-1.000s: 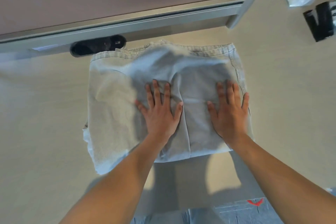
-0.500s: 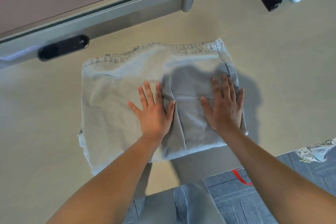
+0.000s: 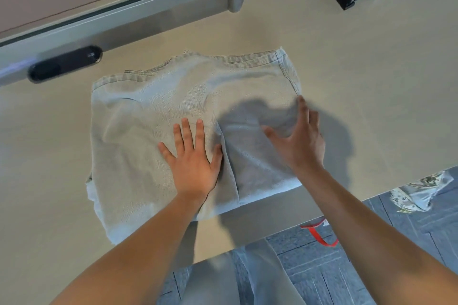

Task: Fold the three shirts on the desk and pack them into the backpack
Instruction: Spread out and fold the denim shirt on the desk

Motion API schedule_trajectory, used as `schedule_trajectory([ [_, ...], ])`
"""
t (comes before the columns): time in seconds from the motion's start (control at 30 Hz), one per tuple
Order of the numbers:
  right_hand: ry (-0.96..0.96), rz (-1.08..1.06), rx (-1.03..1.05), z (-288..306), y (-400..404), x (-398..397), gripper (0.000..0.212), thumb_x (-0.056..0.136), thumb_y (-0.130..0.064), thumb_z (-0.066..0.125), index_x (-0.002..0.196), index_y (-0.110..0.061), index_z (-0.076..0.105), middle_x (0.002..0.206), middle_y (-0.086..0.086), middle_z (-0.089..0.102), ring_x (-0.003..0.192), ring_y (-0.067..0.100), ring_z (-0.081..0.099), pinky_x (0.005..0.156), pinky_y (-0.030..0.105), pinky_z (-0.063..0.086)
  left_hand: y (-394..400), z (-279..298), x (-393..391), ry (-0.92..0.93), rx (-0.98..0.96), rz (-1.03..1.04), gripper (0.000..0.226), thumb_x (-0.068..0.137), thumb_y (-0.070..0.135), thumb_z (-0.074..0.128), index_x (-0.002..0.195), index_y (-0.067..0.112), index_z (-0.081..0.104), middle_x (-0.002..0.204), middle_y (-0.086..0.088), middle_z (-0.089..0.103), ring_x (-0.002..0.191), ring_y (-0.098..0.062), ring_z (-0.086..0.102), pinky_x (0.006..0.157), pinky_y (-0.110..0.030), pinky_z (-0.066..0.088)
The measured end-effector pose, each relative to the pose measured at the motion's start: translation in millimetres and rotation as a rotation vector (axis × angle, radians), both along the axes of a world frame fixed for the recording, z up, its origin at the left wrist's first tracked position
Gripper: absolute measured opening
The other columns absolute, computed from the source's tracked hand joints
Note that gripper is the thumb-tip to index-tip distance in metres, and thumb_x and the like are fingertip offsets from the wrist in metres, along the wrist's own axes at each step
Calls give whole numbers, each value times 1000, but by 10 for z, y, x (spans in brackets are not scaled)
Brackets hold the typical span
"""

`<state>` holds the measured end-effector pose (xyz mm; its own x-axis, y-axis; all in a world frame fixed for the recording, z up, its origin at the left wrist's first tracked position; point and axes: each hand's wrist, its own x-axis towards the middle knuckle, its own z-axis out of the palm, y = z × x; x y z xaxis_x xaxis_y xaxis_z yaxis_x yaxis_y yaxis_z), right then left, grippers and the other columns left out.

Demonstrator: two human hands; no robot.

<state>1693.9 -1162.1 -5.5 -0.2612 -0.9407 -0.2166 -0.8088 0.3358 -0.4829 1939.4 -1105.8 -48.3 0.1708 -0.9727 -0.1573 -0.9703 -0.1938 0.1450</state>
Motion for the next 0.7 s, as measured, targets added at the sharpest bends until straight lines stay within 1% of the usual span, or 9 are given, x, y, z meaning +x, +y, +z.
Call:
schedule_trajectory([
  [0.07,-50,10,18,45,-26,-22,109,76,-70,77,162,-36,19,145,2,49,120,33,61,95,45,50,9,1,3,2,-11,-6,74,103,67,18,167,30,5,174,-7,2,161,-28,-2,120,-73,6],
  [0.13,-51,52,26,69,-56,-68,107,77,-72,76,162,-38,22,149,0,55,128,32,59,102,45,48,6,10,6,2,-11,-6,75,103,66,20,167,29,6,174,-7,3,161,-29,-2,120,-73,7],
  [0.23,-120,65,34,85,-83,-141,101,78,-68,78,160,-40,27,151,-4,56,133,30,57,109,46,45,5,5,9,9,-13,-12,76,103,66,24,167,28,8,174,-7,3,161,-28,-3,120,-73,5],
  [0.33,-243,44,44,89,-105,-166,96,79,-56,84,159,-40,33,152,-8,55,134,26,56,112,49,45,-2,-7,11,11,-21,-6,76,103,67,24,166,28,9,174,-7,3,161,-28,-3,121,-72,4],
  [0.43,-255,64,22,150,-91,-103,92,83,-41,85,160,-35,34,157,-10,50,138,24,53,113,40,43,-3,-7,11,36,-27,4,75,103,68,28,166,29,12,174,-7,4,161,-27,-2,121,-71,3],
  [0.5,-256,88,-16,266,-85,-42,86,86,-33,82,159,-34,37,156,-11,51,134,15,53,106,28,40,-8,12,-3,37,-22,11,76,102,68,28,166,29,13,174,-6,4,161,-26,-3,121,-71,4],
  [0.57,-246,117,-59,413,-57,24,79,89,-27,79,157,-32,40,152,-13,55,122,9,51,98,22,38,-22,39,-17,11,12,11,77,102,69,21,166,28,9,174,-6,1,161,-27,-4,121,-71,5],
  [0.6,-236,129,-83,484,-33,63,76,89,-25,78,156,-31,42,150,-14,56,119,10,51,97,22,38,-29,52,-16,-5,33,4,78,101,70,17,166,28,6,174,-7,-1,161,-28,-5,121,-71,5],
  [0.7,-216,156,-148,661,57,185,69,90,-21,75,153,-32,47,147,-19,58,110,14,63,98,28,46,-57,96,-6,-21,77,-17,80,99,71,9,166,28,3,174,-10,-4,160,-30,-5,121,-71,4],
])
